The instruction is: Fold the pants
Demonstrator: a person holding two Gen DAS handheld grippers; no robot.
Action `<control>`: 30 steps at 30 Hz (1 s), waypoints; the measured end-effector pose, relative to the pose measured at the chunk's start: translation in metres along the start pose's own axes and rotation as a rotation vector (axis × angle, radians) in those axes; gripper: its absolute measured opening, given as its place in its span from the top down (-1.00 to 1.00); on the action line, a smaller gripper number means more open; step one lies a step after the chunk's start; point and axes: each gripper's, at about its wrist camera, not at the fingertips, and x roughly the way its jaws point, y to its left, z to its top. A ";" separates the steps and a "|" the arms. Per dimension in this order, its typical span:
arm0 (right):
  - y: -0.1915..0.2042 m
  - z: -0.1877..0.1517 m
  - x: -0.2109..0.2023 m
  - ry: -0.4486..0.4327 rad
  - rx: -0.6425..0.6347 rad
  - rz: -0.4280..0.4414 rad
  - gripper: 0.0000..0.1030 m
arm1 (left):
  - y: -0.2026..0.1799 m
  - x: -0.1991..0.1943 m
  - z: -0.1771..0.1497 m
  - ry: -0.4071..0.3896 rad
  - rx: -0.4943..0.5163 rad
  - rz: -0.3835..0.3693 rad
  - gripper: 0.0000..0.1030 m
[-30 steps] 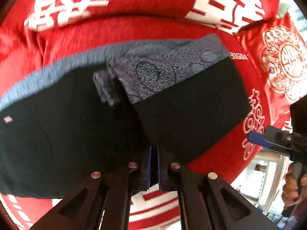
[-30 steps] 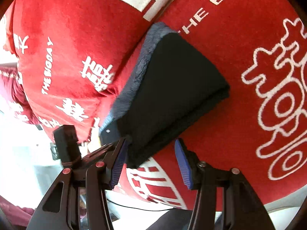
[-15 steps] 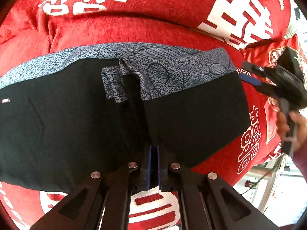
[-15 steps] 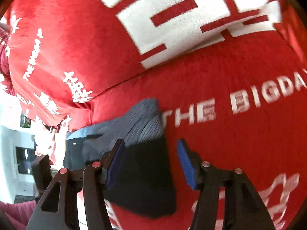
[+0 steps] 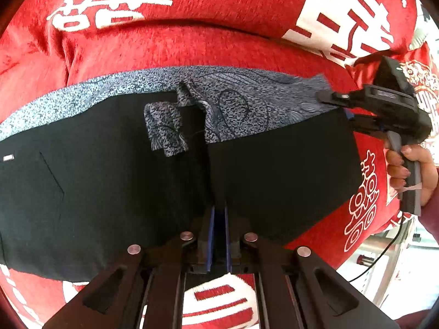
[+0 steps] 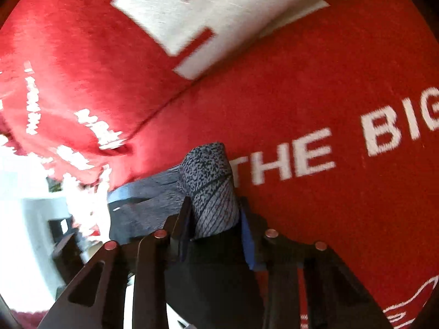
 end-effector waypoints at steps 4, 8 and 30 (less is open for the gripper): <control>0.013 -0.005 -0.001 -0.039 -0.003 -0.029 0.02 | 0.004 -0.010 -0.002 -0.016 -0.031 0.090 0.16; 0.021 -0.029 -0.024 -0.071 -0.037 -0.083 -0.09 | 0.011 -0.029 -0.005 -0.048 -0.078 0.141 -0.11; 0.042 -0.097 -0.060 -0.127 -0.105 -0.189 -0.09 | -0.005 0.013 0.008 -0.023 -0.041 0.198 -0.34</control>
